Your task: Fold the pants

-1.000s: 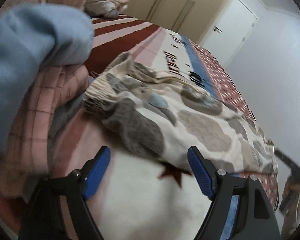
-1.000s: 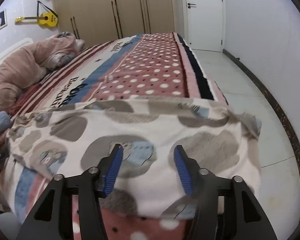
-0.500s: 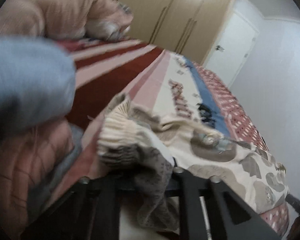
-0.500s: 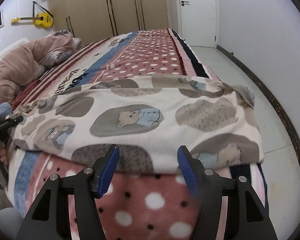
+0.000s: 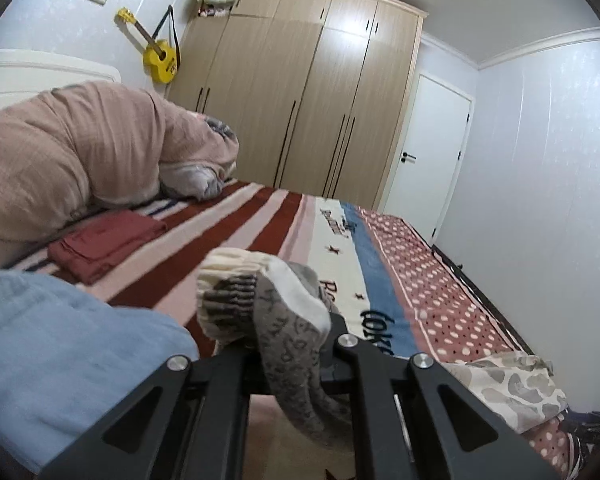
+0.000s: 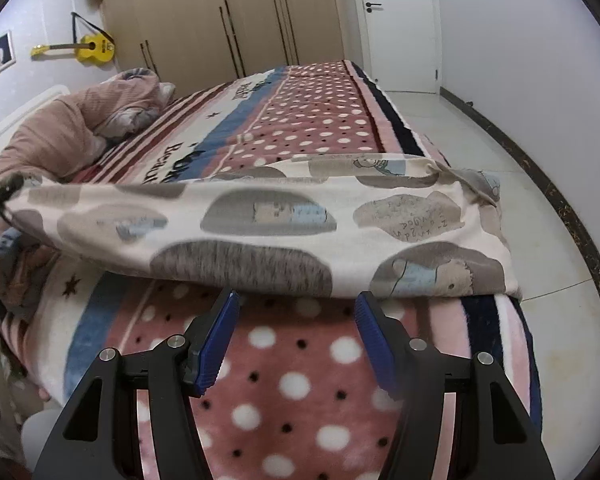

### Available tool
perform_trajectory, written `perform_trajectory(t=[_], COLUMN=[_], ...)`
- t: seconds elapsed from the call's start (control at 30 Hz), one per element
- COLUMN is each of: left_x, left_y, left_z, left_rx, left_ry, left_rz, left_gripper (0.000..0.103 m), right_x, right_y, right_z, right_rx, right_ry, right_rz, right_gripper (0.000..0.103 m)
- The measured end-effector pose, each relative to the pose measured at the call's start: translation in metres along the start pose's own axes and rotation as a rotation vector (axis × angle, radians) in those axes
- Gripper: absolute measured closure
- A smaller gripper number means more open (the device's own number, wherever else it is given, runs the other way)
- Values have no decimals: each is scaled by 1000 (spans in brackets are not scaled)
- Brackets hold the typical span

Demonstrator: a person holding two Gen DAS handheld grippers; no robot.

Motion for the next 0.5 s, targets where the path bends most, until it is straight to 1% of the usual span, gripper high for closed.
perform_trajectory(t=[0.03,0.13,0.2,0.4,0.5], left_x=[6,16,26,54,69], left_y=[7,17,25,54,70], left_z=[-2,-13,-25,-79,-105], left_rx=[6,16,45,162,242], left_ry=[-12,1,5,73,80], left_rz=[14,27,41,96,135], left_gripper=[97,97,97,97,97], right_x=[-2,-8,-12,-19,-19], right_y=[1,5,7,17,23], right_z=[-4,-17,-25,-42,-50], right_rx=[6,38,64,107,122], right_ry=[5,14,13,8,16], right_rz=[-6,-23,-35,-48,-48], right_gripper=[46,46,46,46,46])
Point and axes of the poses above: each gripper's, at about its wrist camera, not at the fingertips, and y roughly against the way its jaws point, z to its right, x to its top, the point moved 4 cm from there along -y, roughly the way its jaws point, and after that the axes turned 5 degrees about y, right-handed, at the moved point
